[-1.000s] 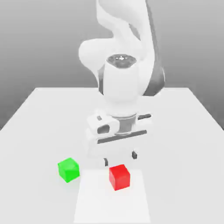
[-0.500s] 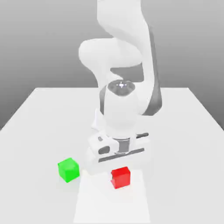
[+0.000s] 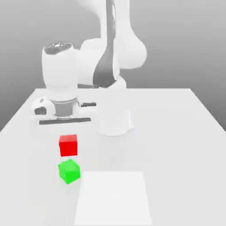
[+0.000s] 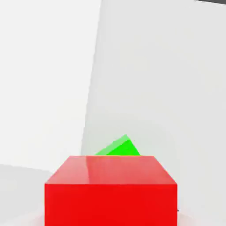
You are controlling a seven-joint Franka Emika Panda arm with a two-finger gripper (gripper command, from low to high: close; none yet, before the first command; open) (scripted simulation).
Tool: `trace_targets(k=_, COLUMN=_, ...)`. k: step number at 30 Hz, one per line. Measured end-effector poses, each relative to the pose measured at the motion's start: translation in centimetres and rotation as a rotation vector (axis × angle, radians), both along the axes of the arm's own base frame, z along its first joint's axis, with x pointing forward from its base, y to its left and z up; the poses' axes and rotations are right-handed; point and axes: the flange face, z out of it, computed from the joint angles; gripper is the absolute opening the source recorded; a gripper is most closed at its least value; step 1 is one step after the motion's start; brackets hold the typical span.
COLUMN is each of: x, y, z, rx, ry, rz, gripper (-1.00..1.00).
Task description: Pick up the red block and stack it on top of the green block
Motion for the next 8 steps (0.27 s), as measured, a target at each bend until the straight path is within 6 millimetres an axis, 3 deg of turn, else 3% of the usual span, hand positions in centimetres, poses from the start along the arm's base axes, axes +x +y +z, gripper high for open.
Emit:
trace_targets(k=4, x=-0.2, y=-0.1, z=-3.1, rx=-0.002, ry=0.001, rz=-0.002, gripper=-1.00)
trace_targets(k=5, x=-0.3, y=-0.1, z=-3.9, rx=-0.004, ry=0.002, rz=-0.003, gripper=1.00)
trace_targets(k=8, x=-0.2, y=0.0, z=-3.9, rx=-0.004, ry=0.002, rz=0.000, gripper=1.00)
